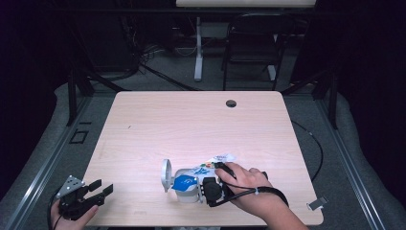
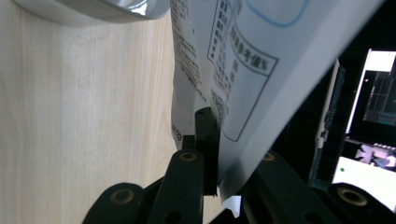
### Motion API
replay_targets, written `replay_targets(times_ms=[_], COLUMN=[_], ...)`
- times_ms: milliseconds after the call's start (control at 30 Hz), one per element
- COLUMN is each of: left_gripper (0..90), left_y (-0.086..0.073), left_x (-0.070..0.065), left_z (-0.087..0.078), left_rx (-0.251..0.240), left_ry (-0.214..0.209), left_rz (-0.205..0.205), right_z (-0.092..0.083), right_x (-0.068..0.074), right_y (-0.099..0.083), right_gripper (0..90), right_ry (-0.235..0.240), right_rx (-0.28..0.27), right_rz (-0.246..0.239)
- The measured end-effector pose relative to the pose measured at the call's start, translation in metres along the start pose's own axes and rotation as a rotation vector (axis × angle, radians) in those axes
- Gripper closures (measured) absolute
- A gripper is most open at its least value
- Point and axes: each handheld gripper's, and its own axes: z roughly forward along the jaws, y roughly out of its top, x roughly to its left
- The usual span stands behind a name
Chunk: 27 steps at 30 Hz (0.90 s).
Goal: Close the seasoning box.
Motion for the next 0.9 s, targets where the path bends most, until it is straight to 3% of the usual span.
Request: replay_targets(times_ms=[133, 300, 367, 467, 533, 767, 900], left_gripper=[45.5, 45.5, 45.5, 45.5, 45.5, 45.5, 45.5], left_y=[0.000, 0.000, 0.000, -0.001, -0.001, -0.001, -0.001], left_x=[0.000, 0.000, 0.000, -0.001, -0.001, -0.001, -0.001], left_z=[0.000, 0.001, 0.001, 0.002, 0.002, 0.003, 0.003], left_rx=[0.003, 0.004, 0.004, 0.004, 0.007, 0.016, 0.019], left_ry=[0.001, 0.002, 0.000, 0.000, 0.002, 0.003, 0.004], left_rz=[0.000, 0.001, 0.003, 0.004, 0.004, 0.010, 0.011], right_z=[-0.001, -0.001, 0.001, 0.000, 0.001, 0.005, 0.006], right_x=[0.000, 0.000, 0.002, 0.002, 0.004, 0.008, 0.011], right_y=[-0.005, -0.009, -0.011, -0.014, -0.018, -0.034, -0.041], right_gripper=[87.3, 87.4, 87.4, 87.5, 87.5, 87.9, 88.2], right_ry=[0.021, 0.033, 0.041, 0.048, 0.061, 0.101, 0.122], right_rx=[-0.043, -0.085, -0.125, -0.126, -0.161, -0.214, -0.239], right_rz=[0.085, 0.143, 0.186, 0.214, 0.280, 0.445, 0.511])
